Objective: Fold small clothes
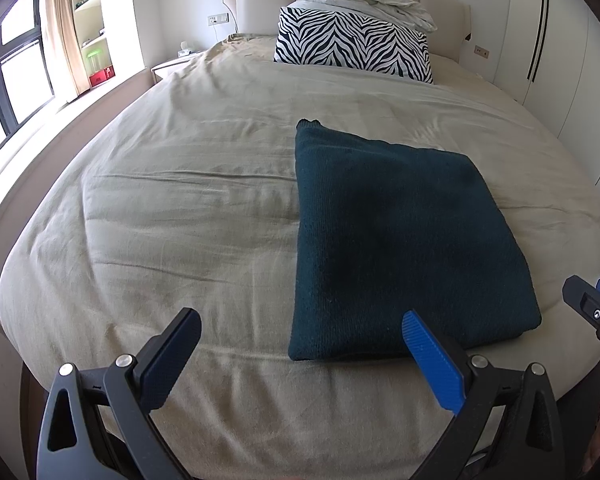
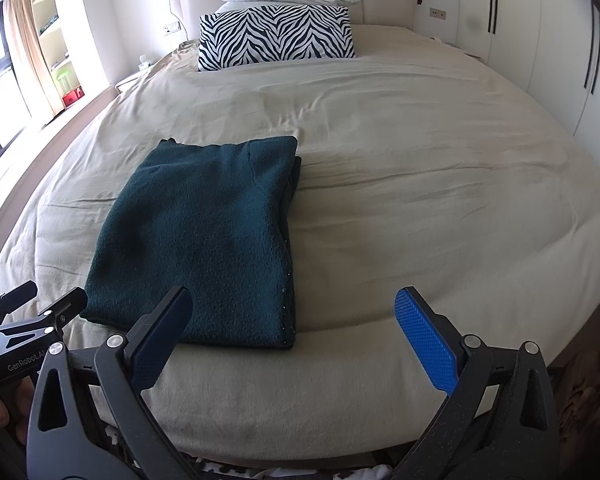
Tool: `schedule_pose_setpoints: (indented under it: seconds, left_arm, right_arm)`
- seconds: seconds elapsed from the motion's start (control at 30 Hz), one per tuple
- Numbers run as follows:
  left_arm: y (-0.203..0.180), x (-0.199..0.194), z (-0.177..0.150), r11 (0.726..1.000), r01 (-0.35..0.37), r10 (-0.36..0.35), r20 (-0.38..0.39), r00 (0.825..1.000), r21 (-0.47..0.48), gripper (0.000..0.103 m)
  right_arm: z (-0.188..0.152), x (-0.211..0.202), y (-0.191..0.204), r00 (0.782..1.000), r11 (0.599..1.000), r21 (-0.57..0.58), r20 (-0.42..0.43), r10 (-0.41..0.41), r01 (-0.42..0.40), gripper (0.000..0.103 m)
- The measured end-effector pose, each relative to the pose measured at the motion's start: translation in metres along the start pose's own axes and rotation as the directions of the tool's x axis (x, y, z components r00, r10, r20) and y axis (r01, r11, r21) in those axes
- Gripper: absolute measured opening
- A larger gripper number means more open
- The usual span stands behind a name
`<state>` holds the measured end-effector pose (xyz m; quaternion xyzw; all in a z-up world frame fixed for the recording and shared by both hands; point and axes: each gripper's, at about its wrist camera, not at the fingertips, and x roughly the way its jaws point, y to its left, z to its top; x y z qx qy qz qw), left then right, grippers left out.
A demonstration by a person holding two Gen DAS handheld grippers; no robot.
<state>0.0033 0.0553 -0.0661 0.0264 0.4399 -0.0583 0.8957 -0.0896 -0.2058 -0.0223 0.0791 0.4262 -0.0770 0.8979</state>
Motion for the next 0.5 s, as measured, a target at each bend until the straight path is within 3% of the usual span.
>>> schedule_pose_setpoints:
  seconds: [0.5]
  left_arm:
    - [0.0015, 0.0019, -0.0007, 1.0, 0.0, 0.0, -0.002, 1.0, -0.001, 0.103]
  right_arm:
    - [-0.0026, 0.0018, 0.0025, 1.0, 1.0, 0.004, -0.006, 0.002, -0.002, 0.103]
